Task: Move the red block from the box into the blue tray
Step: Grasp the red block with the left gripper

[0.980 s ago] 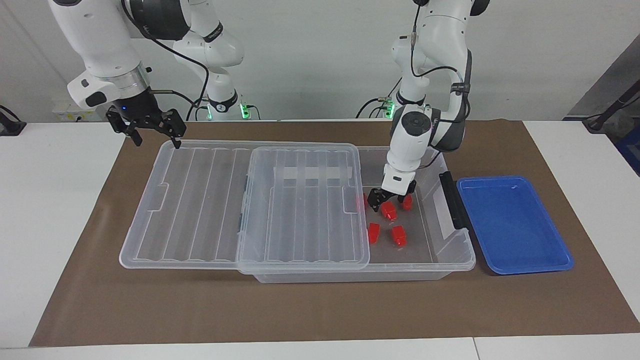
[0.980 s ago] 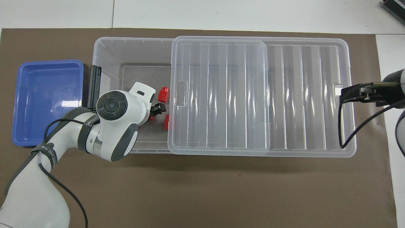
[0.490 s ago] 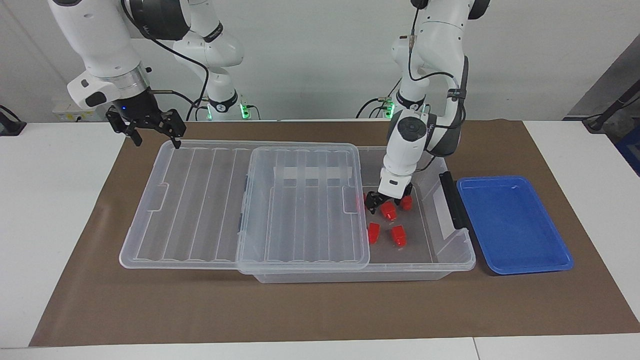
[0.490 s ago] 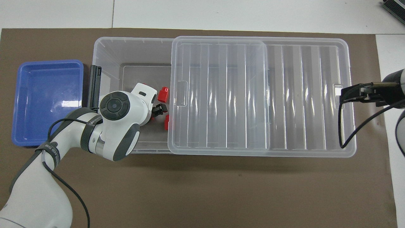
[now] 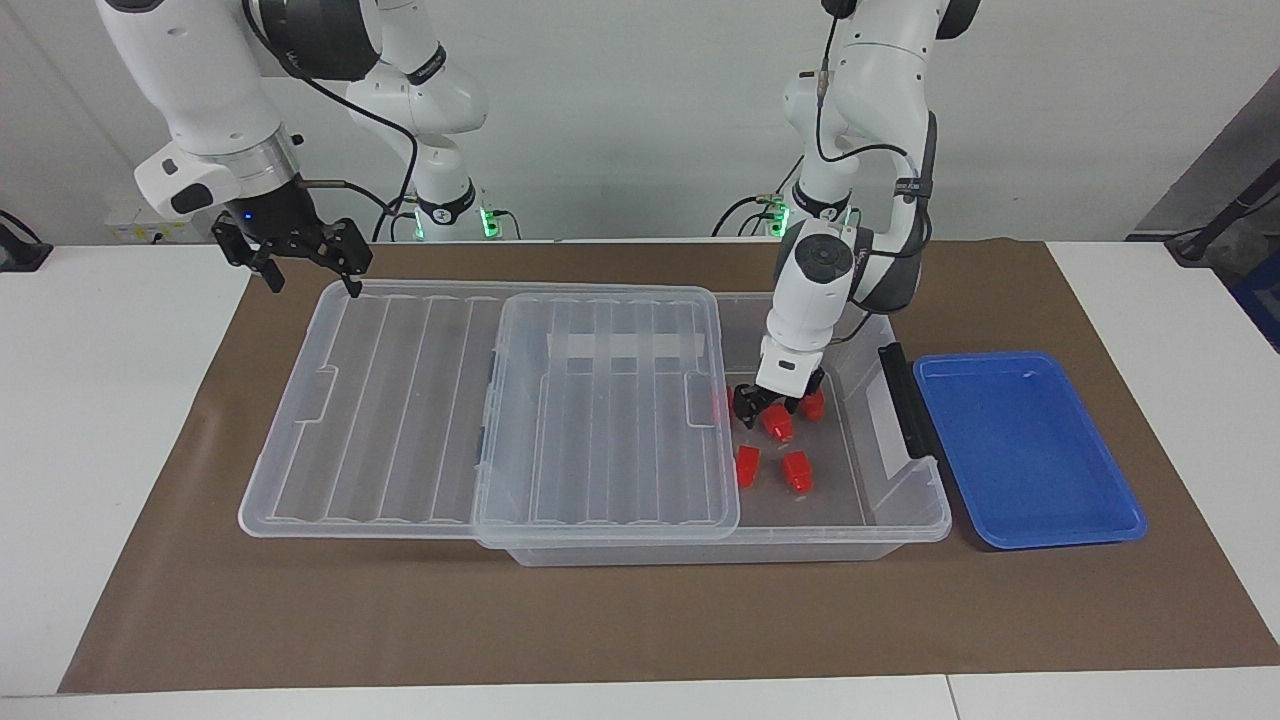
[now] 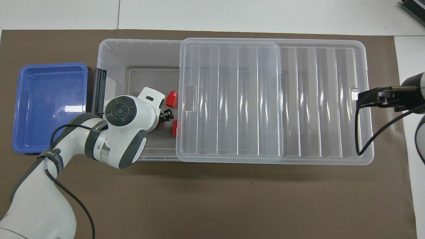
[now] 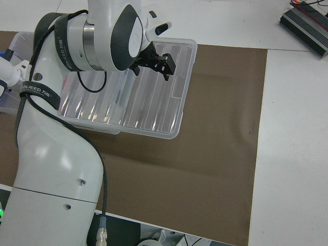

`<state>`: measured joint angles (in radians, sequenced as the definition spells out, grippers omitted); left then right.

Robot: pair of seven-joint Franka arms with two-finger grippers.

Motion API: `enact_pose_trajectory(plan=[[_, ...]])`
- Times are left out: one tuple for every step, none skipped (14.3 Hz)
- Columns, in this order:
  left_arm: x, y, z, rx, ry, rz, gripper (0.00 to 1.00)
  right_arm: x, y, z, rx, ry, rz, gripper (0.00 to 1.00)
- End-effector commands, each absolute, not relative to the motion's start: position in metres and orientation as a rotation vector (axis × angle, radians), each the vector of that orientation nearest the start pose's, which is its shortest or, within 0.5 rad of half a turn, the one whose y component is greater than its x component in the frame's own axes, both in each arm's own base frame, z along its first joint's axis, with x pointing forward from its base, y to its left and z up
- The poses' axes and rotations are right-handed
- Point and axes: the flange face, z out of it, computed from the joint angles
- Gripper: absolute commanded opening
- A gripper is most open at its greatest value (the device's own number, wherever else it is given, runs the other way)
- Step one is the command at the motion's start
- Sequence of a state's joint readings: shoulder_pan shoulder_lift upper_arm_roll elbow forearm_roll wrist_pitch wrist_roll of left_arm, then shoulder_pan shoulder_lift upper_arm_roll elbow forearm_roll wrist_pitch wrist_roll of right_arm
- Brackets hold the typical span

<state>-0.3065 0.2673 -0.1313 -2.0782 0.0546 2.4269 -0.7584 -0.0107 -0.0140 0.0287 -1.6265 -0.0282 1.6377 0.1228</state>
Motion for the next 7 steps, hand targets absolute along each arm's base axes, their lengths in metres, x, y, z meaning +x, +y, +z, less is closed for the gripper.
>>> enact_pose_trajectory(plan=[[0.5352,-0.2483,0.3052,-3.139,-0.387,-0.149,0.59,0.5536,0.0046,0.6113,-3.165,0.213,-0.043,1.0],[0.5349,-0.2481,0.304,-3.135,-0.374,-0.146,0.53,0.5536,0.0046,0.6113,-3.165,0.213,-0.043,1.0],[0.5351,-0.2471,0.3037,-3.133,-0.366,-0.142,0.47,0.5536,0.0046,0.6113,-3.165,0.213,-0.043,1.0],[0.5349,-0.247,0.3035,-3.134,-0.347,-0.14,0.47,0.5536,0.0046,0.6113,-3.165,0.213,-0.043,1.0],[0.5348,-0.2469,0.3034,-3.135,-0.33,-0.138,0.46,0.5537,0.0046,0.6114,-3.165,0.213,-0.045,1.0],[0.5352,-0.2471,0.304,-3.136,-0.326,-0.14,0.41,0.5537,0.0046,0.6114,-3.165,0.213,-0.045,1.0],[0.5355,-0.2472,0.3046,-3.136,-0.323,-0.141,0.35,0.5536,0.0046,0.6113,-3.165,0.213,-0.043,1.0]])
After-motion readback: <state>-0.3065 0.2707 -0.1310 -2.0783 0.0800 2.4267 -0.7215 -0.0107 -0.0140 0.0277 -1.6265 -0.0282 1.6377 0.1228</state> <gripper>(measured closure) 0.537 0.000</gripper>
